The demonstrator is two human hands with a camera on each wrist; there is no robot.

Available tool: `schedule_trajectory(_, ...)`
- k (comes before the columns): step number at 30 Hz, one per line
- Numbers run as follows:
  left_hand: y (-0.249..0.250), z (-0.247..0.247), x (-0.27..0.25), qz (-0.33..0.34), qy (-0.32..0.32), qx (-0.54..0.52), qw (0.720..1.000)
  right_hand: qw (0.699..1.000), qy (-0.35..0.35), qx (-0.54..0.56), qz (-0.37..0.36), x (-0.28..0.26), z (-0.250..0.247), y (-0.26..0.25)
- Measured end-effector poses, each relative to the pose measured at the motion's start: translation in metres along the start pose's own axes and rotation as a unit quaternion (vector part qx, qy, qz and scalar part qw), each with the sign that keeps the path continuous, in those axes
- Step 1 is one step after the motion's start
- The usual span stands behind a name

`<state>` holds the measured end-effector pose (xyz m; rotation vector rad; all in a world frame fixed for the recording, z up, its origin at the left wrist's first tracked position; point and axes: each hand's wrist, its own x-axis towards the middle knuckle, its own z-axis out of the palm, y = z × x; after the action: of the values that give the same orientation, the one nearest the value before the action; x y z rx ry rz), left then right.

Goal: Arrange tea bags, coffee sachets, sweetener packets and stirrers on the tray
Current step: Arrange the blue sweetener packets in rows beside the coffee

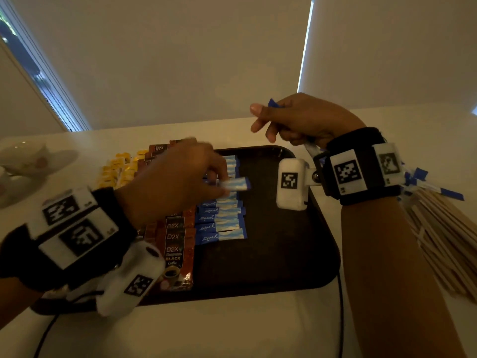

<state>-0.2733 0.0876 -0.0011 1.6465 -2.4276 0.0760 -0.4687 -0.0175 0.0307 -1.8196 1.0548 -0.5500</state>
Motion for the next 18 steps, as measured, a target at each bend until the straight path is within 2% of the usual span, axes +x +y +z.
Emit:
schedule_trajectory(3,0.015,0.016,-0.013,0.020,-0.155,0.027,0.987,1.000,0.006,0.010,0.001,0.000,-0.002,0.002)
schedule_trajectory(5,0.020,0.026,-0.016,0.020,-0.205,0.044,0.978,1.000,-0.002,0.006,0.002,0.000,-0.001,0.002)
schedule_trajectory(9,0.023,0.035,-0.018,0.020,-0.232,0.077,0.969,1.000,-0.008,0.007,0.005,0.000,0.001,0.001)
schedule_trajectory(15,0.027,0.033,-0.019,0.036,-0.203,0.082,0.975,1.000,-0.008,-0.001,0.008,-0.001,0.000,0.000)
schedule_trajectory(18,0.029,0.036,-0.020,0.040,-0.210,0.072,0.974,1.000,-0.014,-0.005,0.007,0.000,0.001,0.000)
